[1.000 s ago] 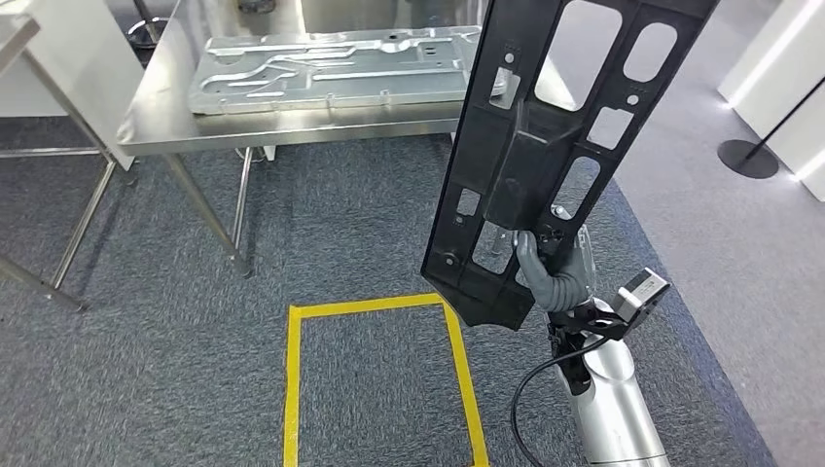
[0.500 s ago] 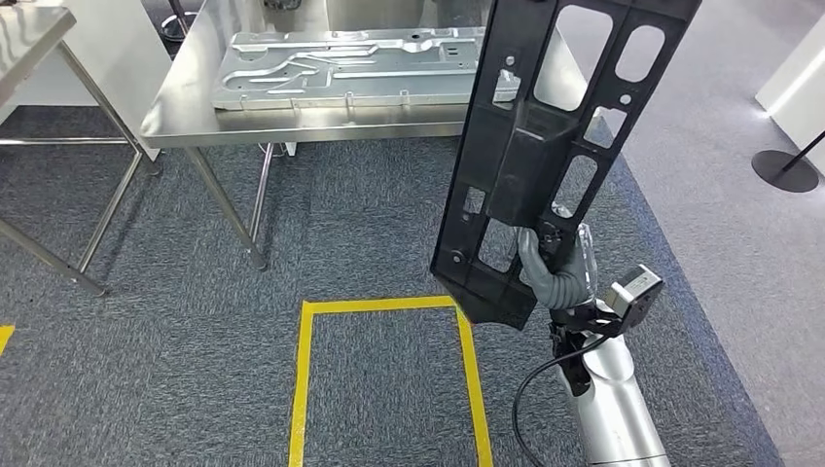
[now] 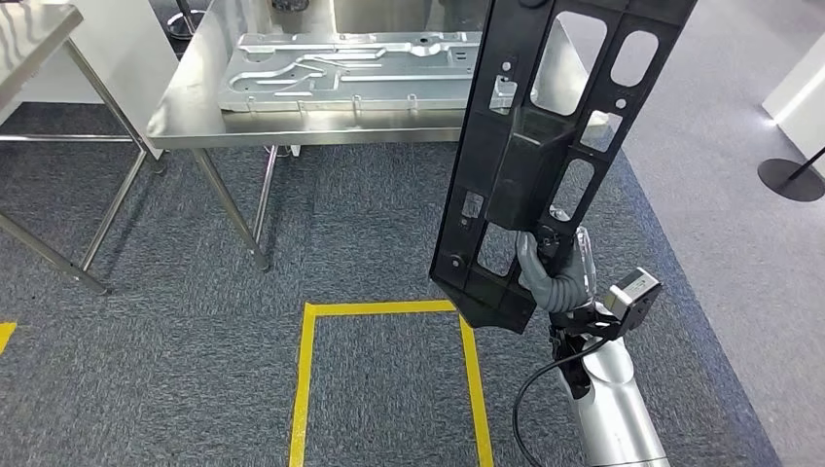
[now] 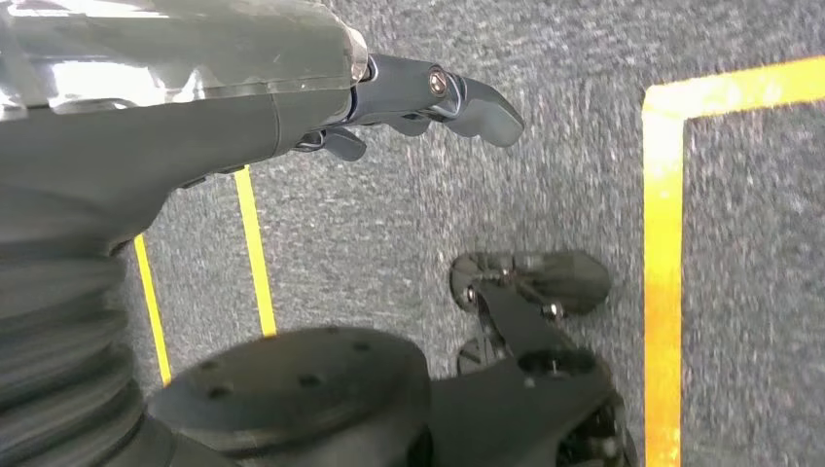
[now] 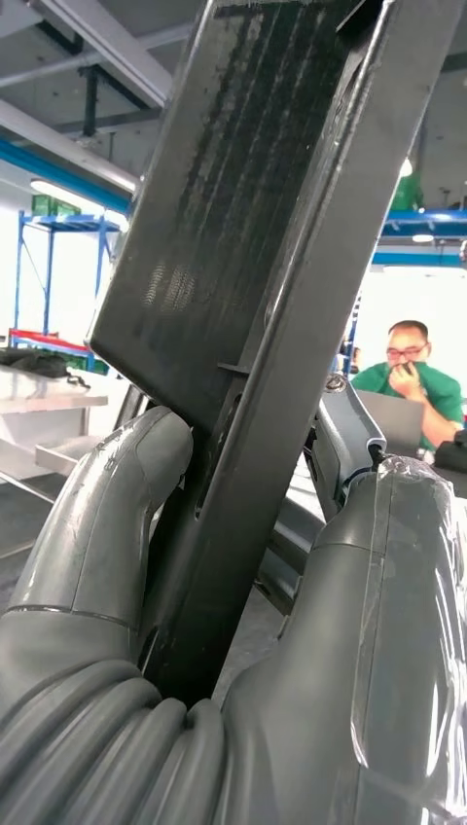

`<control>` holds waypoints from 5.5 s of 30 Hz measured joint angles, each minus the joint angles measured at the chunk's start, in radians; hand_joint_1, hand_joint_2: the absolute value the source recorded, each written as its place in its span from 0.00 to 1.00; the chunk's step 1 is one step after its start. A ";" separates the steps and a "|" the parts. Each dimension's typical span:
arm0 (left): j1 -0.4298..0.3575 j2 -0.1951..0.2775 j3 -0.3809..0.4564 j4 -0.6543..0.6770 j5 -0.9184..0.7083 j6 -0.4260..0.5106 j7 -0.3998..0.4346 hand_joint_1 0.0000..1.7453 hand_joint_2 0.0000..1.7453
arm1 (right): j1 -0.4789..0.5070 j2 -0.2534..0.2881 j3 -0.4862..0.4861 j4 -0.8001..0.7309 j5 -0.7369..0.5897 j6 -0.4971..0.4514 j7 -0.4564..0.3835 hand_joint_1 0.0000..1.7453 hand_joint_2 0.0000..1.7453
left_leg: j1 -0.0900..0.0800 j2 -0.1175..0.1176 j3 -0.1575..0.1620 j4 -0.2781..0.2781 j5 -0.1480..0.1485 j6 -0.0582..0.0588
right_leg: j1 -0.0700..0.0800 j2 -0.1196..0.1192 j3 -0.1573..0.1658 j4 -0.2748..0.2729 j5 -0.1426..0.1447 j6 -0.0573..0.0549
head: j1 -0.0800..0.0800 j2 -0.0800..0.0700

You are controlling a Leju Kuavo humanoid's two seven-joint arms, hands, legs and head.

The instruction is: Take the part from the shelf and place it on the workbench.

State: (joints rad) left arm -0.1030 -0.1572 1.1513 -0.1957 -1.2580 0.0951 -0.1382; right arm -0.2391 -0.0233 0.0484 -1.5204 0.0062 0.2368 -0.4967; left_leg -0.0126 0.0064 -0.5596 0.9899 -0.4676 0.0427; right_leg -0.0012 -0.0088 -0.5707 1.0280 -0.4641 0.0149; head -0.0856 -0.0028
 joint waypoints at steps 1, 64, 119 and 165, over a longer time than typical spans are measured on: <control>0.001 0.000 0.000 0.000 0.000 -0.001 -0.001 0.00 1.00 | 0.000 0.000 0.000 -0.001 0.000 0.000 0.000 1.00 1.00 | 0.001 -0.001 0.010 -0.005 0.001 0.003 | -0.001 0.001 -0.010 0.020 -0.011 0.004 | 0.000 0.000; -0.001 -0.006 -0.001 0.003 0.002 -0.007 -0.024 0.00 1.00 | 0.047 -0.015 -0.019 -0.043 0.004 0.000 -0.016 1.00 1.00 | 0.021 -0.006 0.004 -0.006 0.030 -0.018 | -0.012 0.018 -0.054 0.084 -0.041 0.017 | 0.000 0.000; -0.007 -0.003 -0.034 0.003 -0.040 -0.011 -0.032 0.00 1.00 | -0.241 -0.018 -0.056 0.218 0.726 -0.345 -0.007 1.00 1.00 | 0.014 -0.005 -0.068 0.082 0.035 -0.045 | -0.011 0.039 -0.017 -0.004 0.006 -0.023 | 0.000 0.000; -0.051 -0.010 -0.119 0.003 -0.031 -0.016 -0.150 0.00 0.00 | -0.856 -0.072 0.650 1.146 1.243 -0.457 0.272 0.00 0.00 | 0.006 -0.033 -0.068 0.029 0.065 -0.012 | -0.007 -0.001 -0.060 0.051 0.018 0.003 | 0.000 0.000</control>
State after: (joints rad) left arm -0.1543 -0.1674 1.0320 -0.1926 -1.2888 0.0790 -0.2884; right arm -1.0951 -0.0955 0.6979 -0.3746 1.2496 -0.2201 -0.2250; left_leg -0.0065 -0.0267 -0.6280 1.0184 -0.4022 0.0309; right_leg -0.0077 -0.0100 -0.6308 1.0792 -0.4463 0.0176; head -0.0855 -0.0027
